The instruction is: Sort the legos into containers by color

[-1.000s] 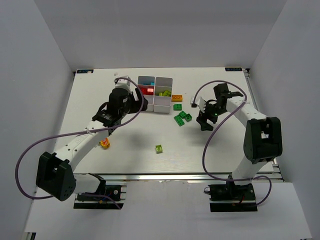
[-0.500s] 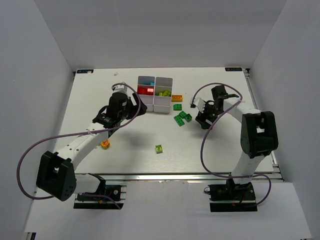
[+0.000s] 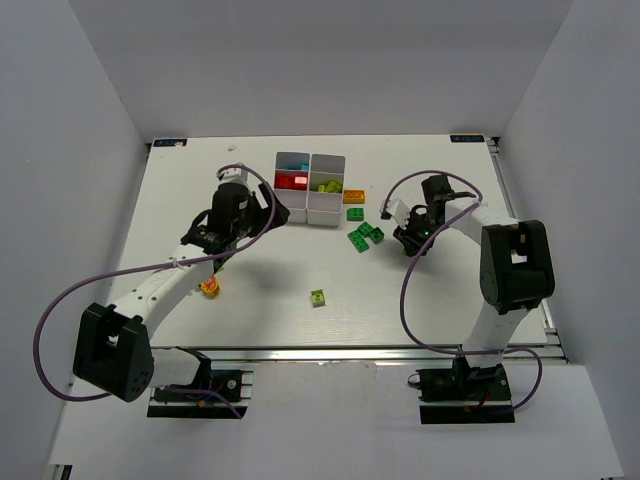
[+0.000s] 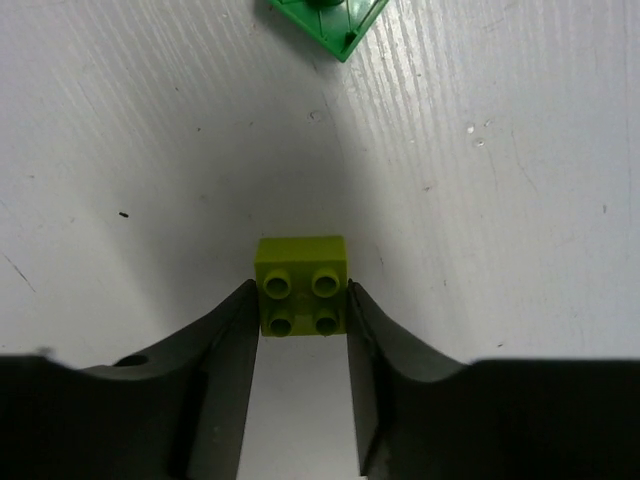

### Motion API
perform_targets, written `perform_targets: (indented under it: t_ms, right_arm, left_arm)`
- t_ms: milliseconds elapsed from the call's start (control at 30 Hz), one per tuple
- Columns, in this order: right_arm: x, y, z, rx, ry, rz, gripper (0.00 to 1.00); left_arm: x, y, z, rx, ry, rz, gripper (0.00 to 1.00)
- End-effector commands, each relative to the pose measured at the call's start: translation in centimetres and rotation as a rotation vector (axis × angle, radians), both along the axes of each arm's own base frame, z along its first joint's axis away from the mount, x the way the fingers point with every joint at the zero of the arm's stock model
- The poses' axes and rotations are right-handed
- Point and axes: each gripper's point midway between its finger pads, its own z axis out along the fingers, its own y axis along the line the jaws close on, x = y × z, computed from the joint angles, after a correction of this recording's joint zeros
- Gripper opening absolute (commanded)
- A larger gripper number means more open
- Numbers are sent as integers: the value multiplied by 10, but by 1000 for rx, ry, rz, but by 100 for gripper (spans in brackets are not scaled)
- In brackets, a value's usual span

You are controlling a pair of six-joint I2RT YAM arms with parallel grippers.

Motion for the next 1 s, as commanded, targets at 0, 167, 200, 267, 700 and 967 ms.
perform_targets:
  t_ms: [0, 167, 200, 267, 700, 967]
  right_arm:
    - [4, 5, 8, 33, -20, 18, 36]
    - [1, 30, 44, 169, -34, 72, 24]
    - [6, 36, 56, 196, -55, 84, 21]
    - [9, 55, 81, 264, -75, 111, 18]
    - [40, 202, 202, 561, -174, 215, 0]
    - [86, 233, 201, 525, -329, 227, 1]
  left_arm:
    - [-2, 2, 15, -32, -27, 0, 94]
    - [-4, 5, 14, -52, -28, 8, 94]
    - [-5, 5, 11, -55, -22, 9, 94]
    - [-6, 6, 11, -79, -23, 13, 94]
    - [-13, 15, 7, -102, -2, 45, 94]
    - [-26, 20, 4, -130, 0, 65, 94]
